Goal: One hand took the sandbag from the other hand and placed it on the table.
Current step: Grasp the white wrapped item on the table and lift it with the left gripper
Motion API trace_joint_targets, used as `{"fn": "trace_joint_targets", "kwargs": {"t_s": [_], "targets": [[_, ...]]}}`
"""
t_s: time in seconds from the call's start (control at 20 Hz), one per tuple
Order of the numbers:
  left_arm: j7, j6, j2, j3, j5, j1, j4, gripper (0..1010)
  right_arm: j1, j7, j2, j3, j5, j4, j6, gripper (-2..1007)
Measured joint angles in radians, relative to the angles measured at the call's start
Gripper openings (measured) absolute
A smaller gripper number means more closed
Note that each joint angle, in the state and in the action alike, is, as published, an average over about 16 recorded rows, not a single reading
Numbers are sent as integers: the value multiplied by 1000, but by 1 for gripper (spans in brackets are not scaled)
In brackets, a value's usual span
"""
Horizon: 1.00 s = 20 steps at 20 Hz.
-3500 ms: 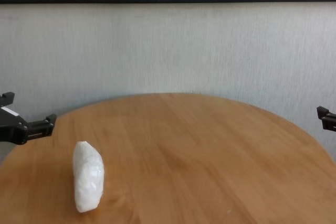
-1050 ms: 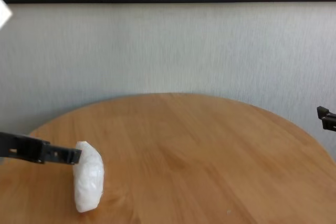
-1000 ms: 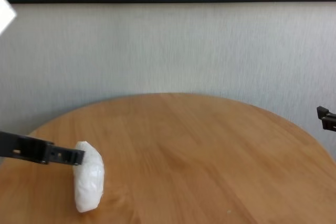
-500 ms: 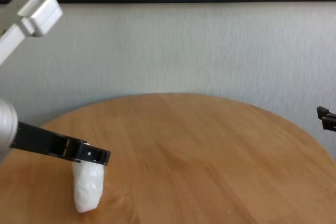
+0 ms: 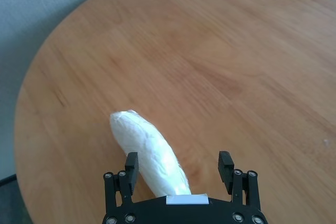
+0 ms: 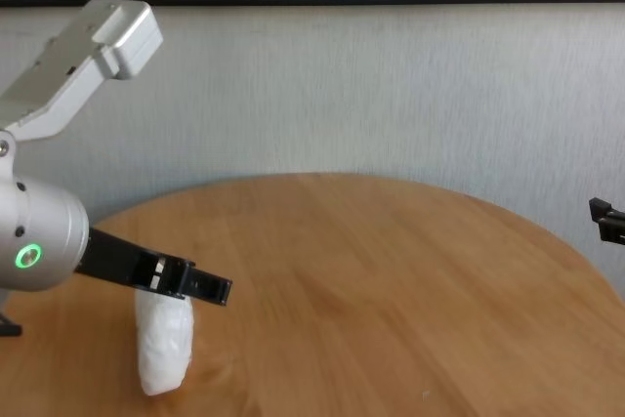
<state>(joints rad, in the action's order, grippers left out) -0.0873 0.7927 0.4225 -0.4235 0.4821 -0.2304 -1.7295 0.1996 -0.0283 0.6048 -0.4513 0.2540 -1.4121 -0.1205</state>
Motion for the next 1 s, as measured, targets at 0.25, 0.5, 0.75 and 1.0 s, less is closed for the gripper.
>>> {"fn": "trace_joint_targets", "kwargs": {"t_s": [0.25, 0.5, 0.75, 1.0], "targets": [[-28, 7, -36, 0, -22, -13, 43, 1002, 0, 0, 0, 0, 0, 0, 0, 1001], [-43, 6, -62, 0, -42, -23, 88, 1002, 0, 0, 0, 0, 0, 0, 0, 1001], [-46, 3, -81, -3, -59, -36, 134, 1002, 0, 0, 0, 0, 0, 0, 0, 1001], [-43, -4, -98, -5, -75, -51, 178, 1002, 0, 0, 0, 0, 0, 0, 0, 1001]]}}
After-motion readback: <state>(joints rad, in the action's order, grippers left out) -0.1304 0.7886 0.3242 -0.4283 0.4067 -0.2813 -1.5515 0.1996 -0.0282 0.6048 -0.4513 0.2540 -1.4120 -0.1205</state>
